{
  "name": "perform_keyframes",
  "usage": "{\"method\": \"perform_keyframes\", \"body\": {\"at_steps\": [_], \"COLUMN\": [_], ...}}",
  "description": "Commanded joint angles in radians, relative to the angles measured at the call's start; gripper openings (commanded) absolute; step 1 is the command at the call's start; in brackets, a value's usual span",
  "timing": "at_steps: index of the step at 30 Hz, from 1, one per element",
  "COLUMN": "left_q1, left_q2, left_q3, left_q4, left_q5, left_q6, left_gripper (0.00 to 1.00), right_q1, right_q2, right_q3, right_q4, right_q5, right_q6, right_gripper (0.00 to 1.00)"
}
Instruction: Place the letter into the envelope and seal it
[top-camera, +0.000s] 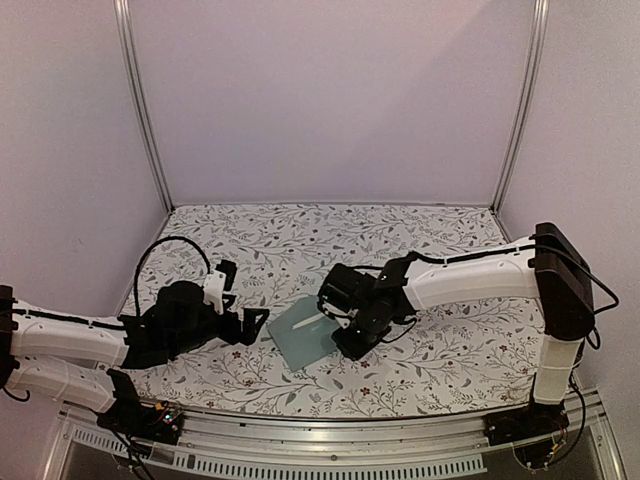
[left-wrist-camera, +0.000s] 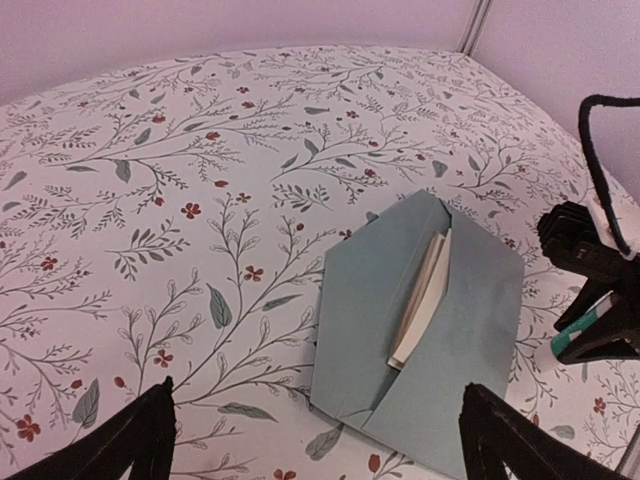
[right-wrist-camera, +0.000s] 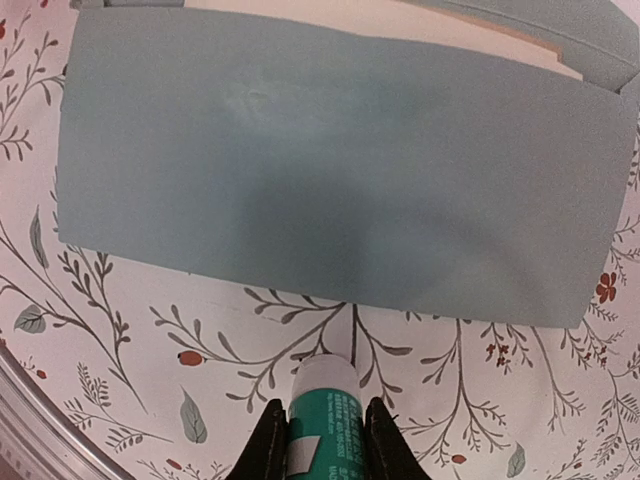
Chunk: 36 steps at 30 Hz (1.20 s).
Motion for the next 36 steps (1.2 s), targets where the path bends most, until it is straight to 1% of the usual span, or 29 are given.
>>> {"method": "perform_keyframes", "body": {"at_steps": [1, 5, 9, 11, 15, 21, 26, 33, 36], "left_q1": [0.013, 0.012, 0.013, 0.010, -0.003, -0.042, -0.085, -0.174, -0.200], "left_q2": [-0.016, -0.026, -0.031, -0.035, -0.051, -0.078, -0.085, -0.063, -0.043], "left_q3": [0.018, 0.018, 0.014, 0.005, -0.020, -0.041, -0.051, -0.054, -0.050], "left_q4": [-0.015, -0.019, -0.006, 0.021, 0.098, 0.160, 0.200, 0.273, 0.298], "left_q5": [-0.001, 0.003, 0.025, 0.065, 0.144, 0.194, 0.224, 0.272, 0.340], "left_q6": [0.007, 0.010, 0.028, 0.041, 0.073, 0.120, 0.161, 0.237, 0.262], "left_gripper": [0.98, 0.98, 0.98, 0.98, 0.97, 0.95, 0.94, 0.94, 0.93], "right_q1": [0.004, 0.004, 0.004, 0.004, -0.001, -0.018, -0.023, -0.028, -0.028], "right_q2": [0.193, 0.206, 0.167, 0.135, 0.047, -0.091, -0.174, -0.272, -0.299], "right_q3": [-0.101, -0.097, -0.085, -0.085, -0.109, -0.159, -0.183, -0.207, -0.215], "right_q4": [-0.001, -0.005, -0.008, 0.007, 0.066, 0.167, 0.238, 0.347, 0.395], "right_q5": [-0.025, -0.013, -0.022, -0.029, -0.106, -0.202, -0.258, -0.354, -0.409], "right_q6": [0.047, 0.040, 0.025, 0.015, 0.002, -0.002, 0.002, 0.025, 0.036], "right_gripper": [0.00, 0.00, 0.00, 0.00, 0.00, 0.00, 0.00, 0.00, 0.00]}}
